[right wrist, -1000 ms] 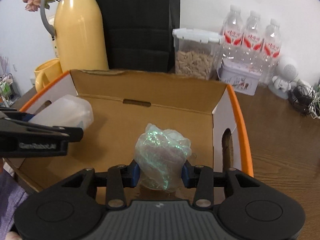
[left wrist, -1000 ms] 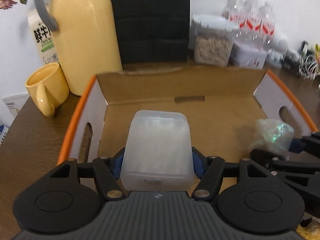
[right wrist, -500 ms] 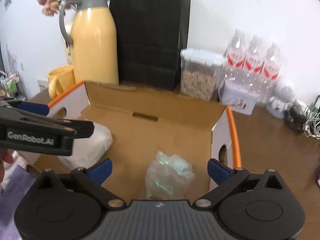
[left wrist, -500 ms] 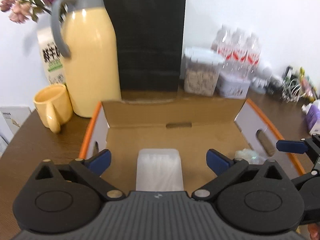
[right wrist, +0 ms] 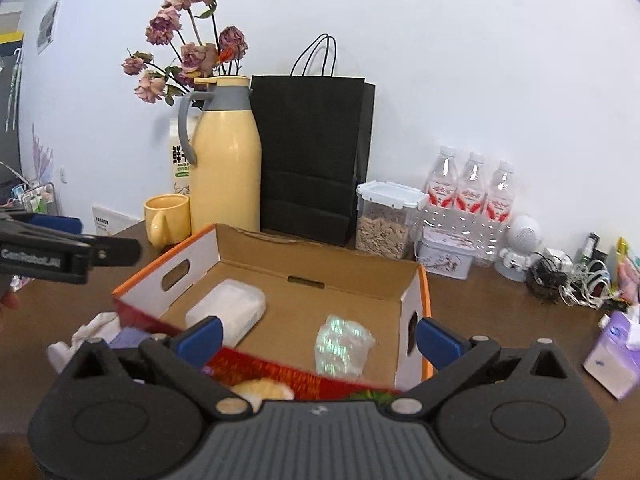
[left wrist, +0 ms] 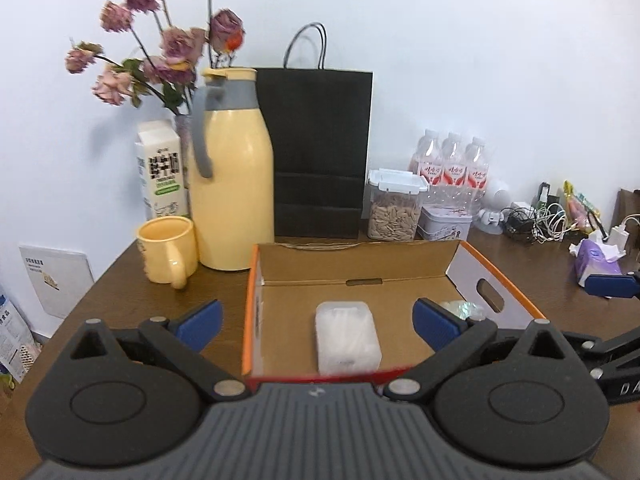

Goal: Organize objects
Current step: 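Withdraw both open tools from the cardboard box back over the table, then grasp the plush hamster with the right tool while the left approaches a white cap, then grasp the white cap with the left tool while the right lifts the hamster, then drop the hamster in the carton with the right tool while the left drops the cap, then withdraw both open tools from the cardboard box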

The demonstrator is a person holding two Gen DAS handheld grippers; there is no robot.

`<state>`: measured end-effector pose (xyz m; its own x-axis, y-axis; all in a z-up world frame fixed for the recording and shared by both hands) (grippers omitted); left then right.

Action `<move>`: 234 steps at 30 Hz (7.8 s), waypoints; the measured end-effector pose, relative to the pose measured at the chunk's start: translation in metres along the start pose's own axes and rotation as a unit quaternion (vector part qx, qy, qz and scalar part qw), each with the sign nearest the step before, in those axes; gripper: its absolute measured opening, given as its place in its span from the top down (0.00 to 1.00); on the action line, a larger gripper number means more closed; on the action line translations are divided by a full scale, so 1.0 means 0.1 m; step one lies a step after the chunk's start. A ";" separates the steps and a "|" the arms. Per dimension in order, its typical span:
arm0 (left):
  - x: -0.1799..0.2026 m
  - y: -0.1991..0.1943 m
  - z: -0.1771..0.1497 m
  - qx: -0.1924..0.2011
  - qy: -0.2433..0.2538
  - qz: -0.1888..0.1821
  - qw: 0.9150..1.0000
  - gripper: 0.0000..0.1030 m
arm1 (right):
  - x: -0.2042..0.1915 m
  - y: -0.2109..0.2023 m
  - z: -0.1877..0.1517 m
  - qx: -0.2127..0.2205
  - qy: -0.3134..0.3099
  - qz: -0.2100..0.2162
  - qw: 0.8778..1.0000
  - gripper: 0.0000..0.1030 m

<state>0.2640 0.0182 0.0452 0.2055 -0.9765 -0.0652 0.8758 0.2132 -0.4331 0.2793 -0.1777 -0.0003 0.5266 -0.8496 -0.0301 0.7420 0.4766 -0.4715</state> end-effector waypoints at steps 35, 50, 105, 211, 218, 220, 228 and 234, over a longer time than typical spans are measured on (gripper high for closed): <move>-0.55 -0.72 -1.08 -0.003 0.012 0.045 0.999 0.00 | -0.51 -0.69 -1.16 -0.029 0.062 -0.011 0.998 0.00; -0.71 -0.67 -1.12 -0.010 -0.009 0.052 0.999 0.00 | -0.47 -0.56 -1.20 -0.024 0.069 -0.014 0.997 0.00; -0.85 0.18 -1.25 -0.115 -0.068 0.041 0.990 0.58 | -0.13 -0.10 -1.07 -0.003 0.050 0.039 0.998 0.64; 0.34 1.10 0.10 -0.024 -0.067 0.041 0.997 0.00 | 0.66 0.90 0.04 0.079 0.132 0.044 0.987 0.07; 0.32 0.77 0.18 -0.003 -0.064 0.032 0.997 0.00 | 0.49 0.61 0.09 0.088 0.104 0.033 0.990 0.00; 0.29 0.66 0.19 0.000 -0.061 0.030 0.998 0.00 | 0.43 0.51 0.09 0.087 0.097 0.032 0.991 0.00; 0.07 0.18 0.11 0.008 -0.050 0.029 0.998 0.00 | 0.23 0.07 -0.13 0.059 0.073 0.018 0.995 0.00; -0.10 -0.13 -0.06 0.005 -0.037 0.032 0.999 0.00 | 0.16 -0.20 -0.42 0.030 0.072 0.006 0.997 0.00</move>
<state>0.2482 0.0248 0.0463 0.2918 -0.9561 -0.0257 0.8643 0.2751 -0.4210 0.2555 -0.2103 -0.0288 0.4739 -0.8652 -0.1641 0.7613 0.4962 -0.4174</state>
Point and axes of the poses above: each gripper's, at about its wrist camera, not at the fingertips, and y roughly the way its jaws point, x to its right, z to its top, the point moved 8 cm from there along y, roughly the way its jaws point, and after that the axes turned 13 degrees about z, right-handed, at the moved point
